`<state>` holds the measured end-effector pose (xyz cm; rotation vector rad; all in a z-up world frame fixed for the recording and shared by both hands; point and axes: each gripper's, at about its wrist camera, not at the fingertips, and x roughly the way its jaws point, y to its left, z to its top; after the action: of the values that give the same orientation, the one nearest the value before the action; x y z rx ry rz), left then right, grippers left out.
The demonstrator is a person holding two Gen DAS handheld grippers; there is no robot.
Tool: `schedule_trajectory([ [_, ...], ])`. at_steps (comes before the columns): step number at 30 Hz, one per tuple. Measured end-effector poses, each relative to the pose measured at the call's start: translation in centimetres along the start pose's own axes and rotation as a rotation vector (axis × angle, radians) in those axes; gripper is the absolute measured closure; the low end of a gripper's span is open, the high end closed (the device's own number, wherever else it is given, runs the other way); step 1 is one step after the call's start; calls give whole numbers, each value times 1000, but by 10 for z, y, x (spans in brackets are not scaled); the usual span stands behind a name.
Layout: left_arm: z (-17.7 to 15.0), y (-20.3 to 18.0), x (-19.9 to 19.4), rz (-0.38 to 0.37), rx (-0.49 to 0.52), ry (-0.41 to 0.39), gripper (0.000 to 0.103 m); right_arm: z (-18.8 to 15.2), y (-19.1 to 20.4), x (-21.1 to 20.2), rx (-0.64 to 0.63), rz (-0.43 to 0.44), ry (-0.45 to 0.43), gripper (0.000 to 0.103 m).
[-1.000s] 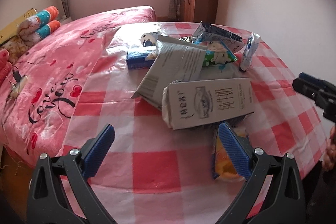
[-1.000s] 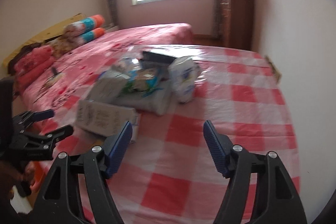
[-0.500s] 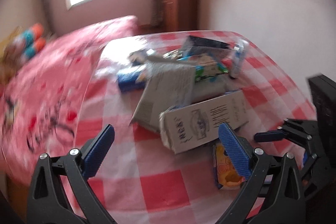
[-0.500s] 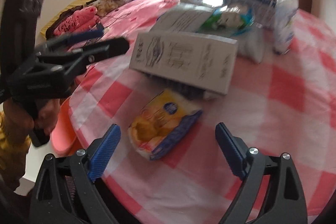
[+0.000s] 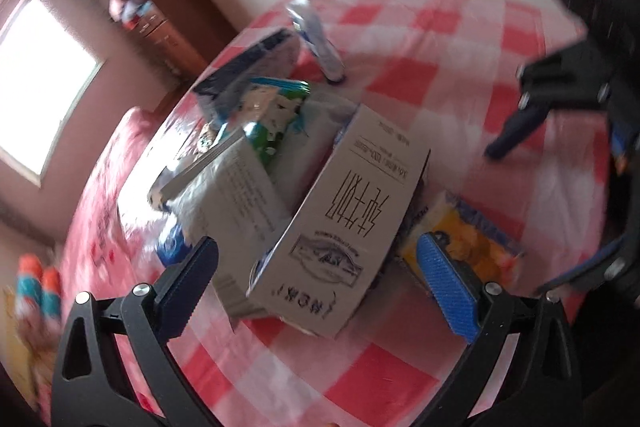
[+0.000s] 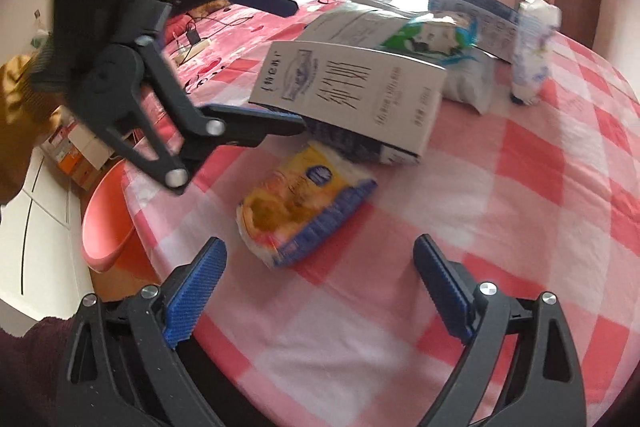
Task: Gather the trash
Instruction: 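Grasp the white milk carton with the left tool and lift it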
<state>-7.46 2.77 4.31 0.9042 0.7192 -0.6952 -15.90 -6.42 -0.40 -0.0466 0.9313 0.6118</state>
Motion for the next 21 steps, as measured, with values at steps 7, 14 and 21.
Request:
schedule_trajectory([
  [7, 16, 1, 22, 5, 73, 43, 4, -13, -2, -12, 17, 1, -24, 10],
  [14, 21, 0, 37, 5, -32, 69, 36, -12, -16, -16, 32, 9, -39, 10],
  [21, 8, 0, 19, 50, -280, 29, 36, -4, -14, -11, 38, -14, -48, 10],
])
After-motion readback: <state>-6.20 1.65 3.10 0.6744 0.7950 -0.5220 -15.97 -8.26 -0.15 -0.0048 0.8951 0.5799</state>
